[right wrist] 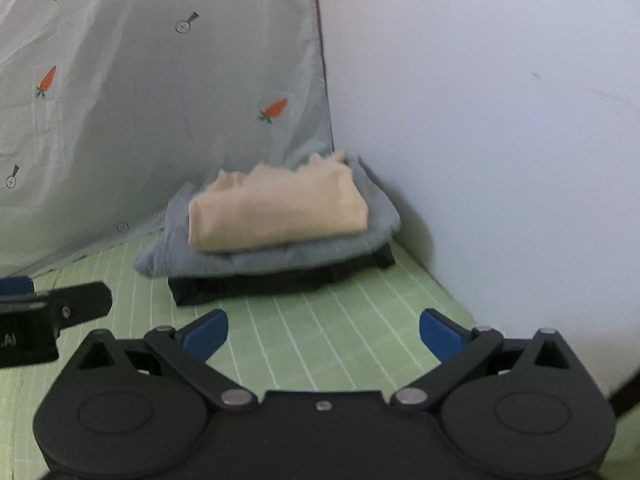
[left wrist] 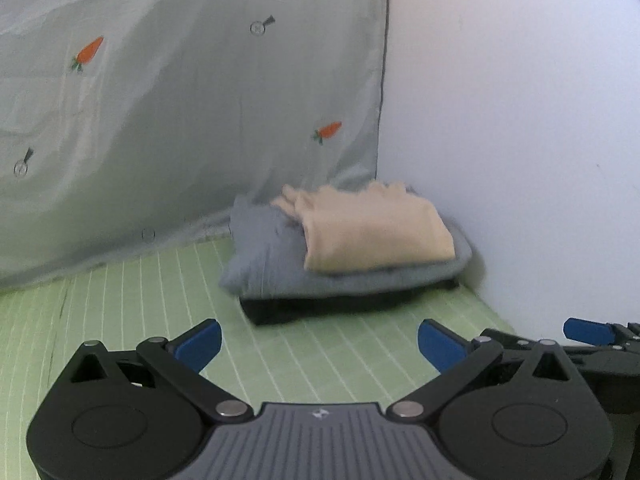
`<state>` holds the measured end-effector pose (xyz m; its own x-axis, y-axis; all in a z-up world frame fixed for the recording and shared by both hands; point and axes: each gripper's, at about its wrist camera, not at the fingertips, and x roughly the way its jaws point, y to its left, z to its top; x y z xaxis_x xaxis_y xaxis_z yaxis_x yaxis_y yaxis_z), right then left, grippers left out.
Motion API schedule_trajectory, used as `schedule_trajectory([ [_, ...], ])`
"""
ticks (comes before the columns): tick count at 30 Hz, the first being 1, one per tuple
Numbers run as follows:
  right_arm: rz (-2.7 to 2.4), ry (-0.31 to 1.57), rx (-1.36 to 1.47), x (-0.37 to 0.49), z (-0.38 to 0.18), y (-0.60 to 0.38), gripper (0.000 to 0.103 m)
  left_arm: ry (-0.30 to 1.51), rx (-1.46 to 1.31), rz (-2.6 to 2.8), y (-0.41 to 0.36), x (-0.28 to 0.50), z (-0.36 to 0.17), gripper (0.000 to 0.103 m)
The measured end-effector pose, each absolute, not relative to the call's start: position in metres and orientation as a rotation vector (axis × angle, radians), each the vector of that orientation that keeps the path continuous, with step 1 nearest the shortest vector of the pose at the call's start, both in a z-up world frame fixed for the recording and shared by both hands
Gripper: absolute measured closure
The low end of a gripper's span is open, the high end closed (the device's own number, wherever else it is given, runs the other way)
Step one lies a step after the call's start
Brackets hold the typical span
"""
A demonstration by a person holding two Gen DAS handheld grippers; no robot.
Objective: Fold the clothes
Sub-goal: 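Open both grippers and withdraw from the stack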
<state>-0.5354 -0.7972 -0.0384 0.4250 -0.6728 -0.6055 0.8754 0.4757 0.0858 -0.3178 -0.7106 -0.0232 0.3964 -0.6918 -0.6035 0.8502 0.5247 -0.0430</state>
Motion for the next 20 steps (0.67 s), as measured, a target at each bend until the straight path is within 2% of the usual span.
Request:
schedule_trajectory([
  [20, -1.029, 0.522, 0.419, -0.549, -0.032, -0.771, 0.0, 0.591, 0.323, -1.001, -0.684, -0.333, -0.024, 0.0],
])
